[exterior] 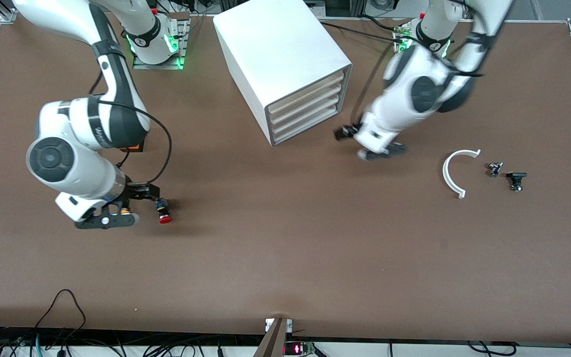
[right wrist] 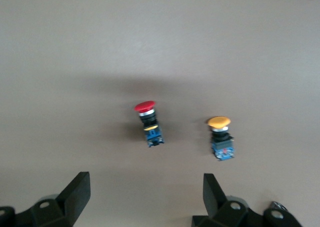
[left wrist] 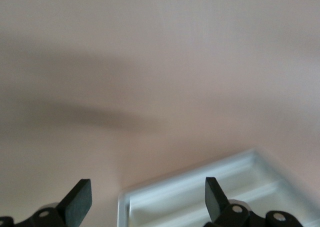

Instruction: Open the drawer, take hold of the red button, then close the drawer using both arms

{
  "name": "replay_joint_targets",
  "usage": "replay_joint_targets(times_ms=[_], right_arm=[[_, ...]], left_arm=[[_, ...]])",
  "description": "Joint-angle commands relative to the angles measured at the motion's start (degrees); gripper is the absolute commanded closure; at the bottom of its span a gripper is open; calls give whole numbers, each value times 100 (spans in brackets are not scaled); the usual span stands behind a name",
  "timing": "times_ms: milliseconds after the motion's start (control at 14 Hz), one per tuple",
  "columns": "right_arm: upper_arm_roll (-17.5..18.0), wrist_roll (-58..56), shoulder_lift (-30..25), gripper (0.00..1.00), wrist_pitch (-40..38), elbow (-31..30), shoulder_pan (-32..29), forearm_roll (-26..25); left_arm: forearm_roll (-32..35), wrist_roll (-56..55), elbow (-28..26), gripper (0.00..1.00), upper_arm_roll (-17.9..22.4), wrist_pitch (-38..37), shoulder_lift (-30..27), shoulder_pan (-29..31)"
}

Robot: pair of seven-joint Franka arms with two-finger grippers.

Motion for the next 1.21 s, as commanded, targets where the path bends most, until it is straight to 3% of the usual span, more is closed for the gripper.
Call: replay_joint_targets(times_ms=[0, 71, 214, 357, 500, 786, 1000, 1143], right_arm=[[199, 30, -457, 0, -239, 95, -659, 58], [339, 12, -659, 0, -353, 42, -957, 58], [734, 73, -1186, 0, -800, -28, -1590, 84], [806, 73, -1460, 0, -1204, -64, -1846, 58], [788, 126, -1566, 0, -1591, -168, -1883, 14], [727, -58, -1829, 0, -1725, -379, -1900, 14], [605, -689, -2671, 0, -1174, -1615, -1909, 14], [569, -989, -2779, 0, -1004, -1778, -1900, 14]], left_arm=[[-32, 138, 108, 0, 267, 138, -558, 284], [239, 356, 230, 0, 537, -53, -794, 354], [680, 1354, 878, 0, 1082, -1305, -1033, 381], [725, 2078, 1608, 0, 1460, -2510, -1122, 381], [1205, 2160, 2093, 0, 1629, -3190, -1122, 381], [1446, 2292, 2208, 0, 1630, -3703, -1113, 372], [1446, 2300, 2411, 0, 1577, -3737, -1008, 354], [1446, 2300, 2411, 0, 1577, -3755, -1008, 354]])
